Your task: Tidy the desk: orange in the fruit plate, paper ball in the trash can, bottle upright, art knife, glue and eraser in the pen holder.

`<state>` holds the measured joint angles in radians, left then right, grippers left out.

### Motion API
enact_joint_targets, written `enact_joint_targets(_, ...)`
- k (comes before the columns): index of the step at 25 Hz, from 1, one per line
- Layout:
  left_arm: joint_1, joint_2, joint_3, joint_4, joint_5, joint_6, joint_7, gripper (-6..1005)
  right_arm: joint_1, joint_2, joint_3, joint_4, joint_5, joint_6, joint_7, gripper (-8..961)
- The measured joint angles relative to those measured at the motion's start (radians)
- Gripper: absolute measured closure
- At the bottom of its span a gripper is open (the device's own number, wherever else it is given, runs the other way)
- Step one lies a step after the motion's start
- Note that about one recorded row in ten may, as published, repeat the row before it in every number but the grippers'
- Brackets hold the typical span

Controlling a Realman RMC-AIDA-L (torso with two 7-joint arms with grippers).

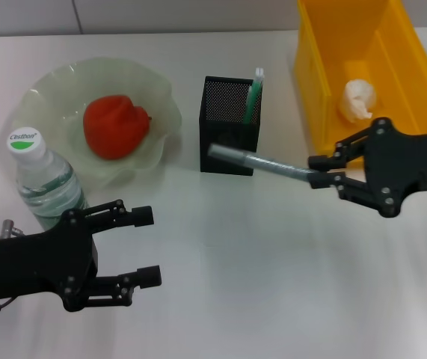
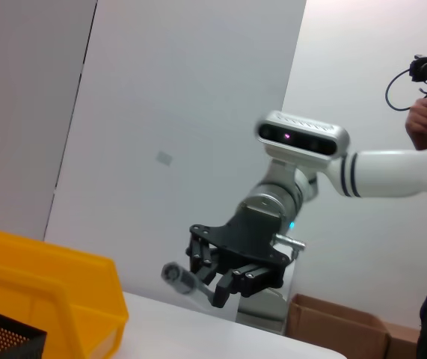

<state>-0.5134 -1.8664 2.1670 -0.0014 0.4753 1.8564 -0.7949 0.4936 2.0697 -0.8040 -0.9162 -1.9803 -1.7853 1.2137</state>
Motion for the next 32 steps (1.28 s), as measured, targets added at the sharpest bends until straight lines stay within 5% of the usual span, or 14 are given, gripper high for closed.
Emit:
enact_joint_targets(5, -0.001, -0.001, -0.01, 0.0, 0.0, -0.001, -0.003, 184, -0.056, 0.006, 0.018, -0.049, 0.043, 0.005, -0.048, 831)
enact_joint_targets(11, -0.002, -0.006, -0.025, -0.008, 0.002, -0.013, -0.004, 184, -0.02, -0.02, 0.043, -0.135, 0.009, 0.005, 0.073, 836)
enact_joint_targets(32, 0.014, -0.01, -0.06, -0.003, 0.0, -0.036, 0.028, 186, 0.325, -0.064, -0.103, -0.389, -0.435, -0.007, 0.349, 838)
